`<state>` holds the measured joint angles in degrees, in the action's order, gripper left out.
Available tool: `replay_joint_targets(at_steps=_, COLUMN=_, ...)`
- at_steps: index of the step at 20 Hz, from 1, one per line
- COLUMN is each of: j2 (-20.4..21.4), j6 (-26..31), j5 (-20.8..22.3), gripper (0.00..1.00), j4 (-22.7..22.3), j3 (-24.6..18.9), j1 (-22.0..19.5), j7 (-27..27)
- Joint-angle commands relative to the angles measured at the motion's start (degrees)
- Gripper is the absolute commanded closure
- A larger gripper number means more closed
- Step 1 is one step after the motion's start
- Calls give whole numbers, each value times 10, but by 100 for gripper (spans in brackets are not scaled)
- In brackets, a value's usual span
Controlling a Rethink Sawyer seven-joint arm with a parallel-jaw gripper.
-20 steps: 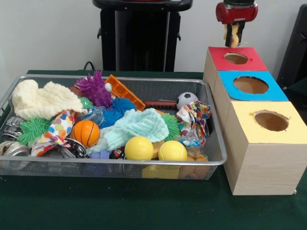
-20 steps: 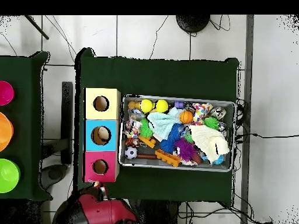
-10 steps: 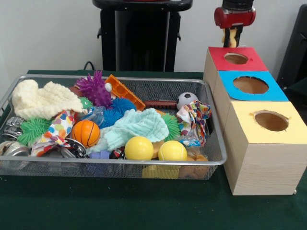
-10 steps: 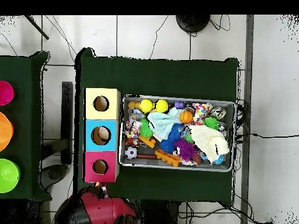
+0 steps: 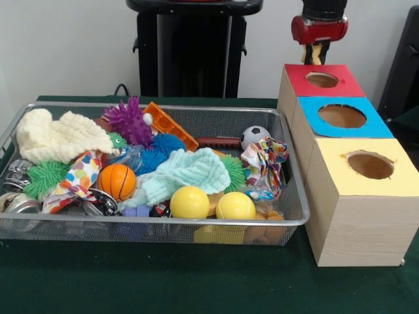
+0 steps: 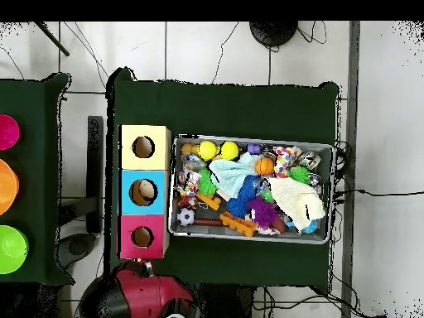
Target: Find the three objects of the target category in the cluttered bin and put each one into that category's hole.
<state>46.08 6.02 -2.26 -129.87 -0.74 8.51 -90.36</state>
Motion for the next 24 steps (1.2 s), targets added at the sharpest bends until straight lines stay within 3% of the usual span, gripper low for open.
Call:
replay_joint_targets(at_steps=1, j2=44, j6=109, j5=-32, gripper=100, j4=81, j3=14, j1=-1, j7=-97)
replay_joint_targets(at_steps=6, j2=96, j6=204, j5=-21, gripper=100, j4=101, j3=34, j1=10, j7=-97)
replay_joint_targets(at_steps=13, j2=107, j6=256, j5=-7, gripper=100, j4=126, j3=34, j1=8, j7=-97)
replay_joint_targets(at_steps=24, j2=73, j6=207, j5=-5, gripper=100, j4=127, j3=21, j1=-1, j7=-102)
